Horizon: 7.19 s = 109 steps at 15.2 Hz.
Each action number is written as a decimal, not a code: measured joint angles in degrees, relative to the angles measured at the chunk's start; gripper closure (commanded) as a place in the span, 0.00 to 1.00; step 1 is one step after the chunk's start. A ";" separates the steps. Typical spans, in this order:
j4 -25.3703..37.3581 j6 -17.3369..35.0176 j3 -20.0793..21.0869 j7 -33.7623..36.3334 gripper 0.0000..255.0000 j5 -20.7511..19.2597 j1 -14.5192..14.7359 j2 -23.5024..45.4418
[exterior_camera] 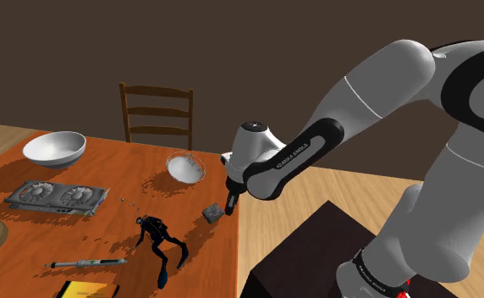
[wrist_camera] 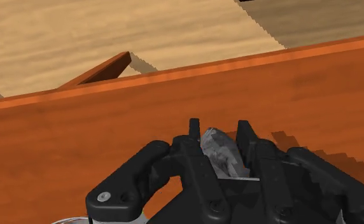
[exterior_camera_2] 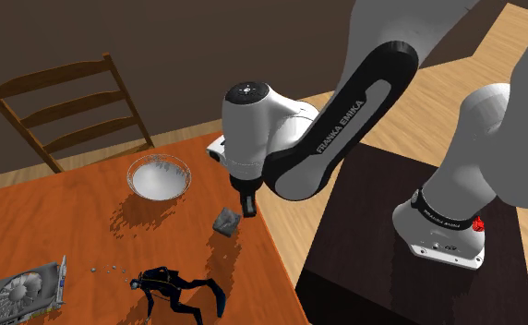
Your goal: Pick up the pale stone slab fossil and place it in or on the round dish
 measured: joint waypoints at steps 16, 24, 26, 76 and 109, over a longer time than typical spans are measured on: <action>4.99 5.42 -8.80 38.16 0.00 -28.09 12.84 8.69; 4.99 5.44 -8.81 38.18 1.00 -28.11 12.85 8.70; 4.99 5.44 -8.81 38.18 1.00 -28.11 12.85 8.70; 52.81 -27.18 -9.07 11.34 1.00 -12.06 4.44 21.35; 53.41 -23.73 -9.26 12.07 0.00 -12.42 4.69 25.44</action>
